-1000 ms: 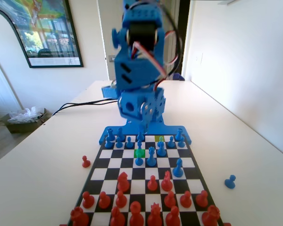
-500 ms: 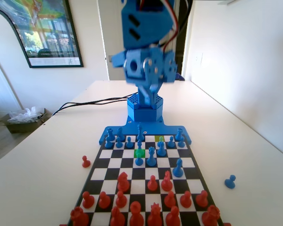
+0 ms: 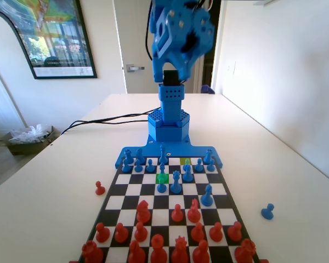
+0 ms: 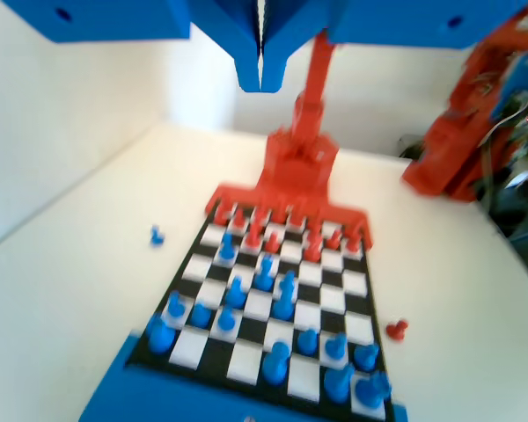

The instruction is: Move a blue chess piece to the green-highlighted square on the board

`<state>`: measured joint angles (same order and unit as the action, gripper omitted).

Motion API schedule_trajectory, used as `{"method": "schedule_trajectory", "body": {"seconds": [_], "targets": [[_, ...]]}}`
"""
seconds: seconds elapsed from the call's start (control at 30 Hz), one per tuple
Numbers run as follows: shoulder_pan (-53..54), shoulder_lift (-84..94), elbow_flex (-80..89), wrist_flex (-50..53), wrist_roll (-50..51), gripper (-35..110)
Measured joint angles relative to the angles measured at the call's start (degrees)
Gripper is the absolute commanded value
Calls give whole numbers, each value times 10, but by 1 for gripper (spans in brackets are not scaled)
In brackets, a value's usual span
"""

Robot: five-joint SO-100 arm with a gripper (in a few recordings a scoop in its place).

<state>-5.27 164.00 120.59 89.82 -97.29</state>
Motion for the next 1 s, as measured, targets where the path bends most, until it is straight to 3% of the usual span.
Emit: {"method": "schedule_trajectory", "body": {"seconds": [0.83,1.0], "targets": [[54,98,40,2,8,1],[54,98,40,2,5,7]]}}
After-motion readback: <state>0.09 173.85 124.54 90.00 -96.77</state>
